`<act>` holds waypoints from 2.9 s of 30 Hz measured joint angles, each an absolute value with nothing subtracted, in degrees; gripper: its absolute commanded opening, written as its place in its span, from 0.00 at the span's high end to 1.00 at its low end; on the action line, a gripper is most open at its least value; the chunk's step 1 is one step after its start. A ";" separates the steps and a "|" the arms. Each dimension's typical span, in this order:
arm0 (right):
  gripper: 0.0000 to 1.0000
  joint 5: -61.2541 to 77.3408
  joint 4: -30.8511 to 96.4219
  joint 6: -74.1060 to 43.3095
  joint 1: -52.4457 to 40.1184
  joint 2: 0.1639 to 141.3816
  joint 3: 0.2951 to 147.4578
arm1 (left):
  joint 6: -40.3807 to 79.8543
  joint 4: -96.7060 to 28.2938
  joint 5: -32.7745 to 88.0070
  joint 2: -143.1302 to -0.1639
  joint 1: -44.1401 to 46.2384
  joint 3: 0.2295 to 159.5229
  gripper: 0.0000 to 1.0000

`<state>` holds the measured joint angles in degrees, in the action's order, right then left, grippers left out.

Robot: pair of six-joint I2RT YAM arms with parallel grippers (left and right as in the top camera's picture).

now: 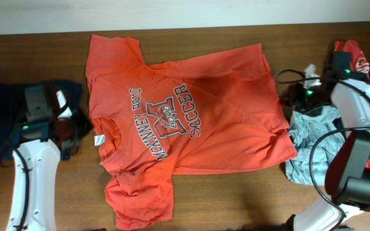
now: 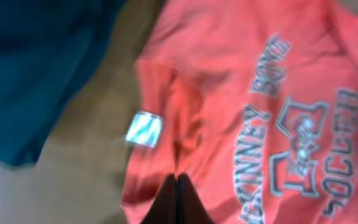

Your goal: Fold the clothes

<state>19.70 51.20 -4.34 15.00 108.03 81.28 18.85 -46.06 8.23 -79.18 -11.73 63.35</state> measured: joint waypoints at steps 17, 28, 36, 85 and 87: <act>0.96 18.11 24.34 -1.52 0.71 108.64 81.65 | 8.88 -19.68 11.81 -104.22 -0.75 64.07 1.00; 0.96 17.58 17.91 -6.98 1.69 125.43 91.26 | 8.56 -19.38 12.01 -104.27 -0.75 64.07 1.00; 0.96 17.56 20.16 -9.19 4.34 133.03 102.85 | 8.56 -19.27 12.01 -104.27 -0.75 64.07 1.00; 0.65 11.97 46.39 -8.69 13.89 148.81 133.29 | 8.54 -18.76 9.80 -104.29 -0.75 64.45 0.97; 0.62 14.46 52.10 -7.44 13.45 149.10 138.63 | 8.38 -19.81 10.37 -104.38 -0.75 65.78 0.91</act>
<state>14.46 52.10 -7.44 13.45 149.10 138.63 8.38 -19.81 10.37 -104.38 -0.75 65.78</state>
